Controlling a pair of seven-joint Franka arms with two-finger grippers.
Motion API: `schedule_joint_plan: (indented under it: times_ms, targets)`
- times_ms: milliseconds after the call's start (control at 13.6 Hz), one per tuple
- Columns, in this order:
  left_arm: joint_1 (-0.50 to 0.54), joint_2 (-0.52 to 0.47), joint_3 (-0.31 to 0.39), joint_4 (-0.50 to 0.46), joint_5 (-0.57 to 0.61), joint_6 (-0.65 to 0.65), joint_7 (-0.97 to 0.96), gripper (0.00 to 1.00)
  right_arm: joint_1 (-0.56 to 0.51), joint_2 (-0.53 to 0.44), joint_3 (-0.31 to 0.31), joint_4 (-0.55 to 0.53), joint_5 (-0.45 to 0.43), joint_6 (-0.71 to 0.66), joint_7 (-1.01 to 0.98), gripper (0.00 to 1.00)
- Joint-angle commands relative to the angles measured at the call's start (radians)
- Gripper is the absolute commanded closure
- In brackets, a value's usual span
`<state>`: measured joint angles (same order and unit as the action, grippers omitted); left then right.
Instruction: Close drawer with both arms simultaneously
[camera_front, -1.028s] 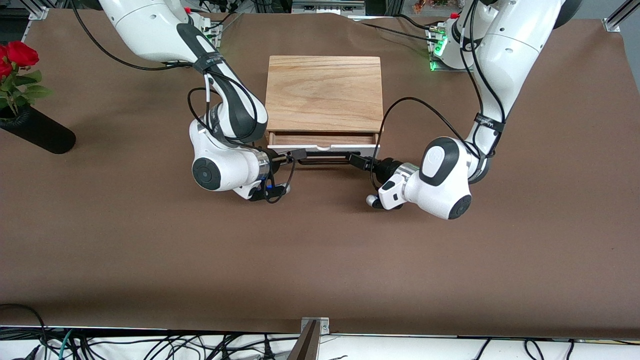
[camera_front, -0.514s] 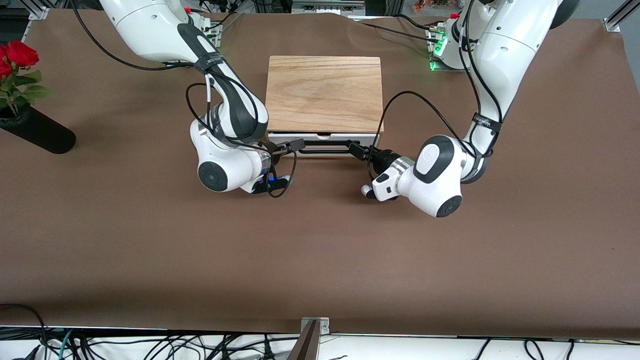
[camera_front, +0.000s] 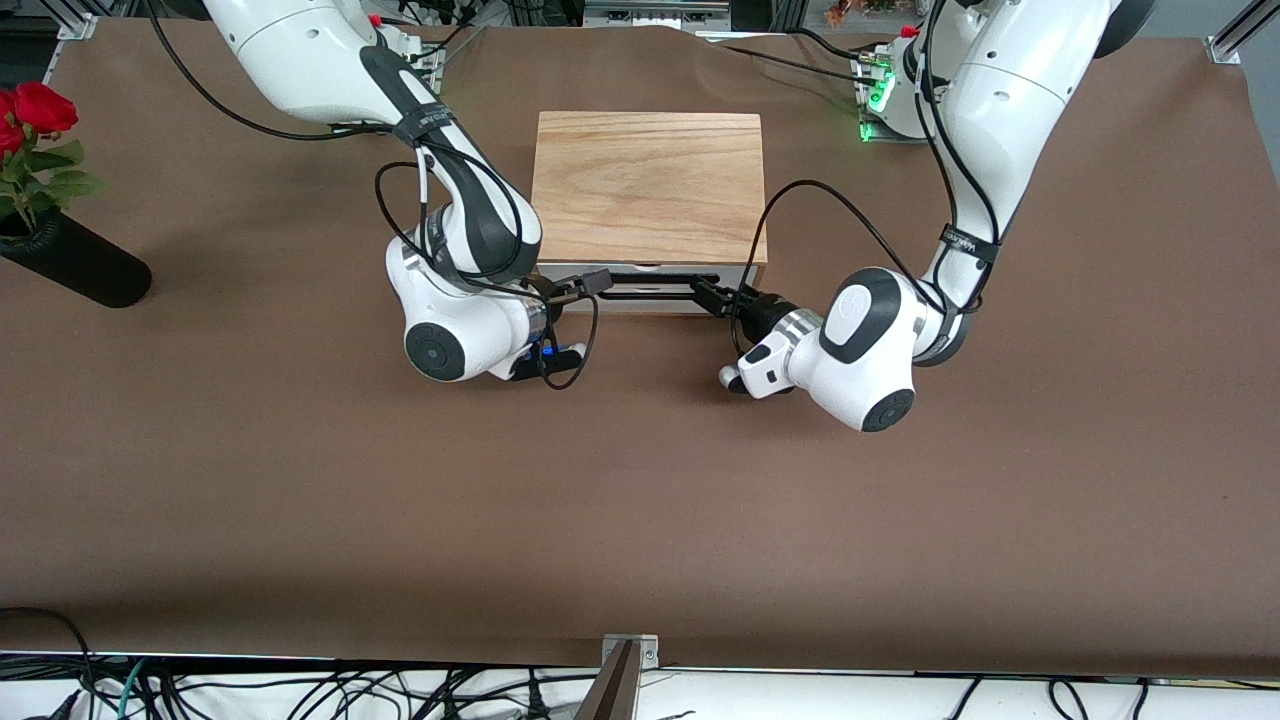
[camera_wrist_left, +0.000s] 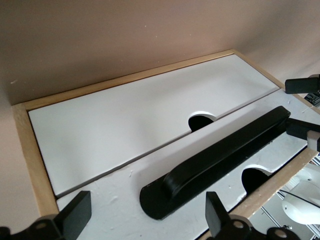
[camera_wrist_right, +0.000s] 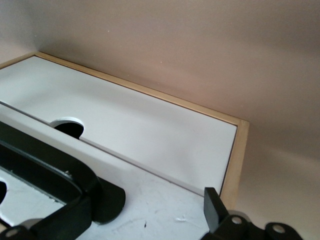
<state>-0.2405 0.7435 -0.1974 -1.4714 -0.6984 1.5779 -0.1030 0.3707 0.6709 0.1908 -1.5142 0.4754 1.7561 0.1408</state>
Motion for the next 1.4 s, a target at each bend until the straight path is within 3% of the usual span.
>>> schedule_joint_plan:
  times_ms: [0, 294, 514, 808, 1102, 1322]
  targets:
    - [-0.017, -0.023, -0.004, -0.020, 0.010, -0.035, -0.043, 0.00, 0.014, 0.003, -0.002, -0.021, 0.003, -0.007, 0.011, 0.00]
    - [-0.006, -0.026, 0.007, 0.025, 0.016, -0.035, -0.038, 0.00, 0.014, 0.004, -0.002, -0.023, 0.003, -0.007, 0.010, 0.00]
    - [-0.006, -0.042, 0.012, 0.133, 0.176, -0.035, -0.041, 0.00, 0.016, 0.001, -0.002, -0.020, -0.001, -0.007, 0.011, 0.00]
    - [0.024, -0.058, 0.016, 0.219, 0.256, -0.032, -0.034, 0.00, 0.002, -0.017, -0.007, 0.046, -0.014, -0.006, 0.008, 0.00]
    - [0.043, -0.078, 0.021, 0.321, 0.465, -0.032, -0.032, 0.00, -0.001, -0.065, -0.042, 0.089, -0.017, -0.006, 0.006, 0.00]
    - [0.049, -0.093, 0.032, 0.379, 0.632, -0.013, -0.030, 0.00, -0.001, -0.091, -0.106, 0.150, -0.086, 0.003, 0.000, 0.00]
